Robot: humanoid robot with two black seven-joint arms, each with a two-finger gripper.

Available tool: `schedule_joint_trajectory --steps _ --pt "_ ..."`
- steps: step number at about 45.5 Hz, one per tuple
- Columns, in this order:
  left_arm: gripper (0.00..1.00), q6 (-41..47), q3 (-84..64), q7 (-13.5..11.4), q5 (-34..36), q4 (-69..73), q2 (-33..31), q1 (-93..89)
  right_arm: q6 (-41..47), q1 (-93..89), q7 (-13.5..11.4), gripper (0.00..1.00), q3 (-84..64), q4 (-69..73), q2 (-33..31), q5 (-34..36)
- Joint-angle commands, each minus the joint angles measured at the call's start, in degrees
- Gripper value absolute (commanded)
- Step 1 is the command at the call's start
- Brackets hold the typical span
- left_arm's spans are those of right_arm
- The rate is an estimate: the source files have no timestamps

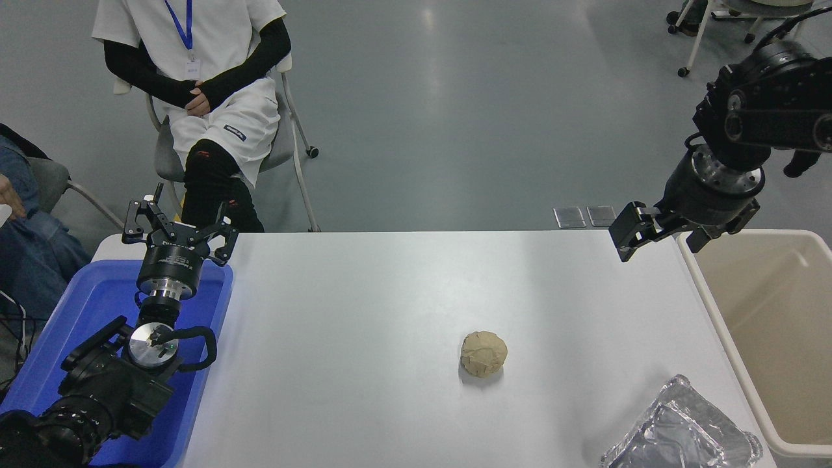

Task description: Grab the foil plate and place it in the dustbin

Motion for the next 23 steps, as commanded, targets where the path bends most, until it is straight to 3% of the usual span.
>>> schedule_joint_trajectory --steps 1,23 --pt "0.99 0.08 0.00 0.04 0.00 0.08 0.00 0.00 0.00 -0.08 0.00 1.00 0.01 0.00 -0.01 -0.01" --pt "0.99 0.00 0.00 0.04 0.00 -0.01 0.00 0.00 0.00 -0.16 0.00 1.00 0.10 0.00 -0.01 -0.01"
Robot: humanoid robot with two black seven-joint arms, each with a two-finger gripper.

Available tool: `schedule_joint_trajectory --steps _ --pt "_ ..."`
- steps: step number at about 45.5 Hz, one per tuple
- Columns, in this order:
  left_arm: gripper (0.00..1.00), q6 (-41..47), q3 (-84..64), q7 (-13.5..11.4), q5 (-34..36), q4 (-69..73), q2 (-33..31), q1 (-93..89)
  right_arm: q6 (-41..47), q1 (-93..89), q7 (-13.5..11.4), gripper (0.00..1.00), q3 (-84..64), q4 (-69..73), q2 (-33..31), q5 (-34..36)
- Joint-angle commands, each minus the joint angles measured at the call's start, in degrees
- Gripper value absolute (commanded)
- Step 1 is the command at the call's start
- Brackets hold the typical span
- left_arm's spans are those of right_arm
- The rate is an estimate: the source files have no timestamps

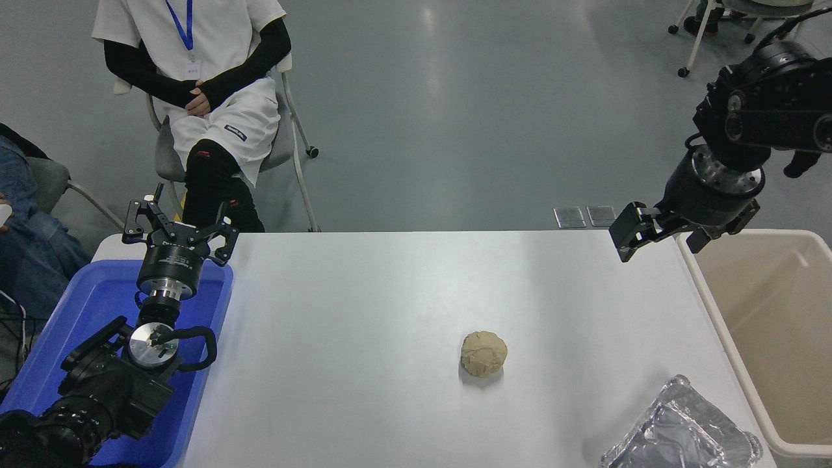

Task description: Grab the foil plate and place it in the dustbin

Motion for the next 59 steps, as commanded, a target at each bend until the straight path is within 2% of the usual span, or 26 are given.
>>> schedule_joint_trajectory --steps 1,33,47,55,59 --pt "0.99 -0.01 0.00 -0.01 0.00 0.00 0.00 0.00 0.00 -0.03 0.00 1.00 0.08 -0.08 0.01 -0.01" --pt "0.99 -0.01 0.00 -0.01 0.00 0.00 0.00 0.00 0.00 -1.79 0.09 1.00 -0.80 0.27 -0.69 0.08" --pt "0.99 -0.01 0.00 -0.01 0.00 0.00 0.00 0.00 0.00 -5.21 0.09 1.00 -3.08 0.62 -0.95 2.72" --pt "0.99 -0.01 0.00 -0.01 0.00 0.00 0.00 0.00 0.00 -8.37 -0.26 1.00 -2.99 0.00 -7.27 1.41" --pt "0.99 -0.09 0.00 -0.01 0.00 0.00 0.00 0.00 0.00 -11.36 -0.18 1.00 -2.73 -1.22 -8.51 0.26"
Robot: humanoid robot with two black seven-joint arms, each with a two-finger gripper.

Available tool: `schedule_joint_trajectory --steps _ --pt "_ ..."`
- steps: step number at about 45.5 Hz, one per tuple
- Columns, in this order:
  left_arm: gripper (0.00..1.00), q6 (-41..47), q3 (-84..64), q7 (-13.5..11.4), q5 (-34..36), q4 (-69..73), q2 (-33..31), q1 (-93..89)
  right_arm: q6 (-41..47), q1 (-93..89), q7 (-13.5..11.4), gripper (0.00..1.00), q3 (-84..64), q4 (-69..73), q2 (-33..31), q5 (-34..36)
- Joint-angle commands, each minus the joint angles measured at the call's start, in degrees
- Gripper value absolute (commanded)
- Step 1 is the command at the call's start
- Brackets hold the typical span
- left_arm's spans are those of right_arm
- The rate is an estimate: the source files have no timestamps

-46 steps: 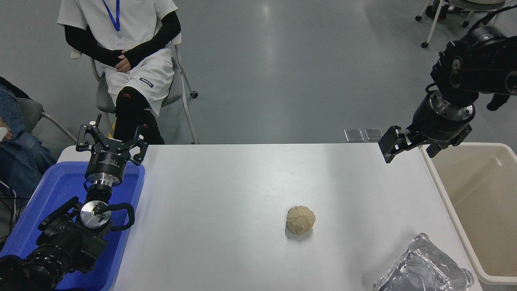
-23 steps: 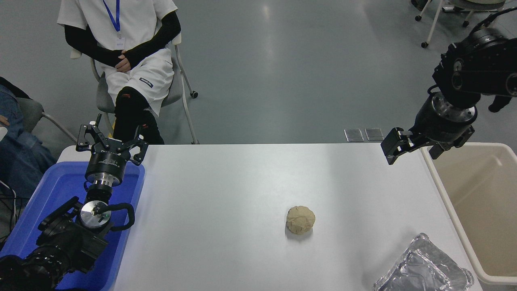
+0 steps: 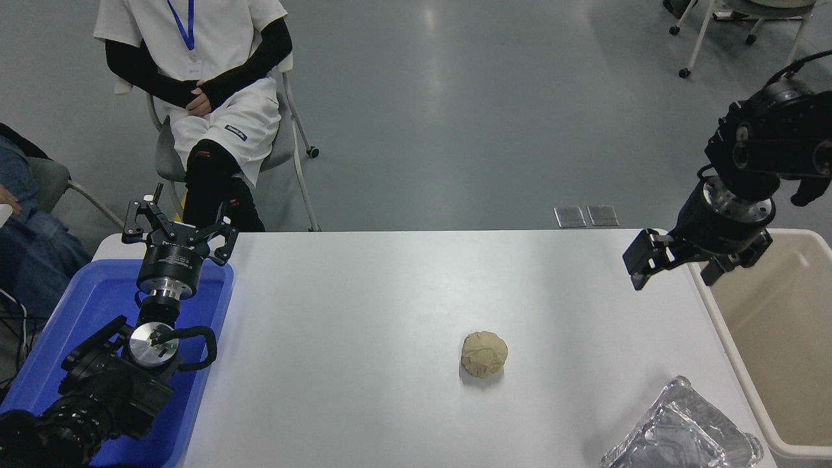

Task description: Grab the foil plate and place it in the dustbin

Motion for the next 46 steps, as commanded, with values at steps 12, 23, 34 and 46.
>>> schedule_joint_trajectory --steps 12,23,34,46 --pt "0.99 -0.05 0.00 -0.08 -0.09 0.01 0.00 0.00 0.01 -16.46 -0.11 1.00 8.99 -7.10 -11.46 -2.40" --pt "0.99 0.04 0.00 -0.08 -0.09 0.01 0.00 0.00 0.01 -19.18 -0.11 1.00 18.31 -4.73 -11.99 -18.91" --pt "0.99 0.04 0.00 -0.08 -0.09 0.01 0.00 0.00 0.01 -24.80 -0.63 1.00 27.19 -1.12 -13.04 -36.23" --pt "0.99 0.04 0.00 -0.08 -0.09 0.01 0.00 0.00 0.01 -30.35 -2.92 1.00 30.97 -1.47 -13.39 -44.50"
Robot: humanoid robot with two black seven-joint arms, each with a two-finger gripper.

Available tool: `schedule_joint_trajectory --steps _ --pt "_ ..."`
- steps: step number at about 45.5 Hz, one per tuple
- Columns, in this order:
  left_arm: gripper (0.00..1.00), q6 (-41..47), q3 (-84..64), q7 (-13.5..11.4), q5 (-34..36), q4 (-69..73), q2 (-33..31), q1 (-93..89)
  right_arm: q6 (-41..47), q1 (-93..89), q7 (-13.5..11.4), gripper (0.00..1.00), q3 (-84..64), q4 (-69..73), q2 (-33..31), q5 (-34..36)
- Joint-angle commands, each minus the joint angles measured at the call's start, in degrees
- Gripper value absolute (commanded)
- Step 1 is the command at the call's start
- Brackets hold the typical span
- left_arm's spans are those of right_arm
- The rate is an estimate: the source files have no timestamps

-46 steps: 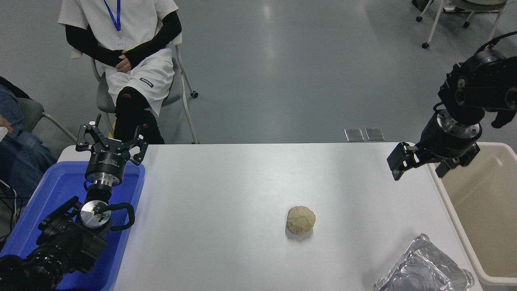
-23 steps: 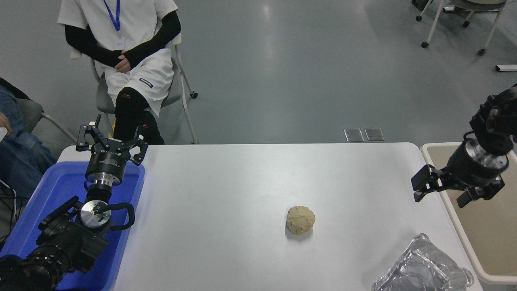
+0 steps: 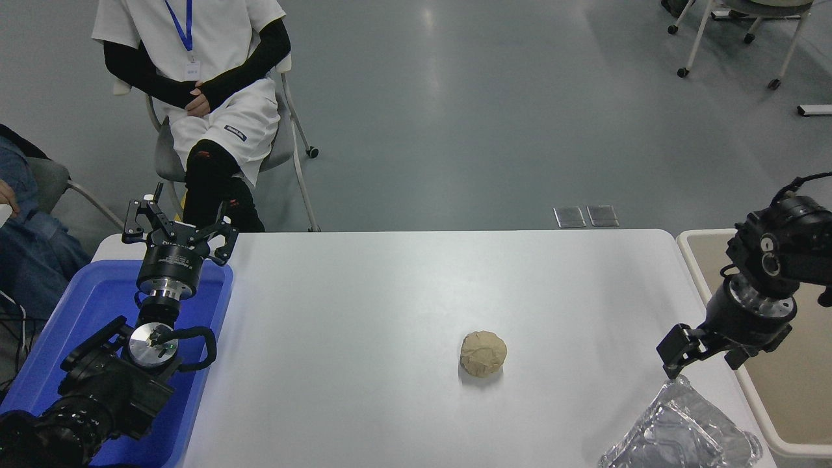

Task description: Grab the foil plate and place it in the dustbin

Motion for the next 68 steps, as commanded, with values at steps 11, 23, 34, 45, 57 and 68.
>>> schedule_joint_trajectory --steps 11,23,34,45,57,68 --pt "0.99 -0.18 0.00 0.00 0.00 -0.01 0.00 0.00 0.01 -10.75 -4.17 1.00 6.15 -1.74 -0.77 -13.94" --pt "0.99 -0.09 0.00 0.00 0.00 -0.01 0.00 0.00 -3.59 -17.43 -4.17 1.00 9.57 -5.52 -0.77 -13.32" --pt "0.99 -0.09 0.00 0.00 0.00 -0.01 0.00 0.00 -17.30 -22.26 -4.08 1.00 10.46 -7.37 -0.59 -13.32" --pt "0.99 -0.18 0.00 0.00 0.00 -0.01 0.00 0.00 -25.48 -25.78 -4.08 1.00 9.93 -8.77 -0.24 -13.41" --pt "0.99 -0.18 0.00 0.00 0.00 -0.01 0.00 0.00 -26.18 -25.61 -4.08 0.98 9.93 -9.48 -0.68 -13.41" --pt "0.99 -0.18 0.00 0.00 0.00 -0.01 0.00 0.00 -28.03 -25.61 -4.17 0.66 9.32 -9.39 -1.29 -12.71"
